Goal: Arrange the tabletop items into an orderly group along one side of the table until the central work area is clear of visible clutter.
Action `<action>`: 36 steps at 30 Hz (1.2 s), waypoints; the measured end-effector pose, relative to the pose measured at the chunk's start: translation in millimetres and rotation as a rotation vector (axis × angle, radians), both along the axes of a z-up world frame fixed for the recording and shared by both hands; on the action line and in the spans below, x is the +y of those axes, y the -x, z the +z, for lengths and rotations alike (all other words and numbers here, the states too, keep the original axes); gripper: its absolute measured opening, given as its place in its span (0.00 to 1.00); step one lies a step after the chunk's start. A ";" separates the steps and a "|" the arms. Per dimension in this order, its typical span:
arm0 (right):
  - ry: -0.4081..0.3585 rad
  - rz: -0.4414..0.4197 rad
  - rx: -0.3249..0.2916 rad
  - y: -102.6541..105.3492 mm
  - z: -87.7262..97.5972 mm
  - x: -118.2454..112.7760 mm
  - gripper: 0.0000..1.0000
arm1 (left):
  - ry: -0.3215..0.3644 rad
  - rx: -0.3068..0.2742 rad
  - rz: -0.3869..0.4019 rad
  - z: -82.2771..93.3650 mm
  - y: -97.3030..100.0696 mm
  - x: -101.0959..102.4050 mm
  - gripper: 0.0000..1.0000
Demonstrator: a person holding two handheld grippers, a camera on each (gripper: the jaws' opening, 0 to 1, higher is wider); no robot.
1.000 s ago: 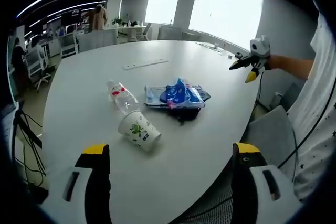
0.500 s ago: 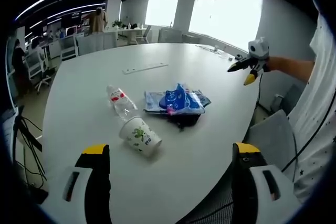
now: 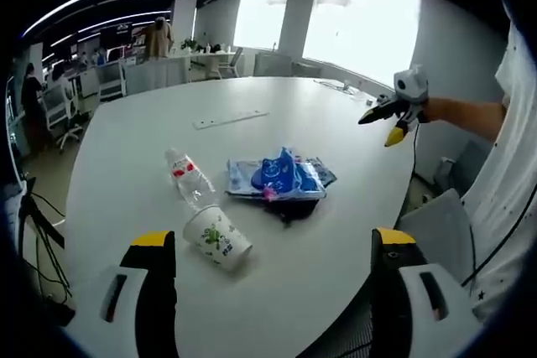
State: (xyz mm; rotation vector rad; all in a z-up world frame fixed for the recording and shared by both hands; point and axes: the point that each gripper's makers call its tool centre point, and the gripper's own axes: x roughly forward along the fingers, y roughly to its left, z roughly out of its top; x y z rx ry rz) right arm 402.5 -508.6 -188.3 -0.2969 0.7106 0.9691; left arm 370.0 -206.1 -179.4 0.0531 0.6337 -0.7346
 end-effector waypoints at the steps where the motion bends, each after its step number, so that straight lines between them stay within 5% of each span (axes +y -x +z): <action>1: -0.002 0.003 -0.002 -2.1 -0.1 0.5 0.65 | 0.000 -0.001 -0.001 0.4 -0.8 -1.3 1.00; 36: -0.038 0.121 -0.020 -44.4 -5.7 45.8 0.57 | 0.084 -0.003 0.088 5.8 -16.6 -59.5 0.90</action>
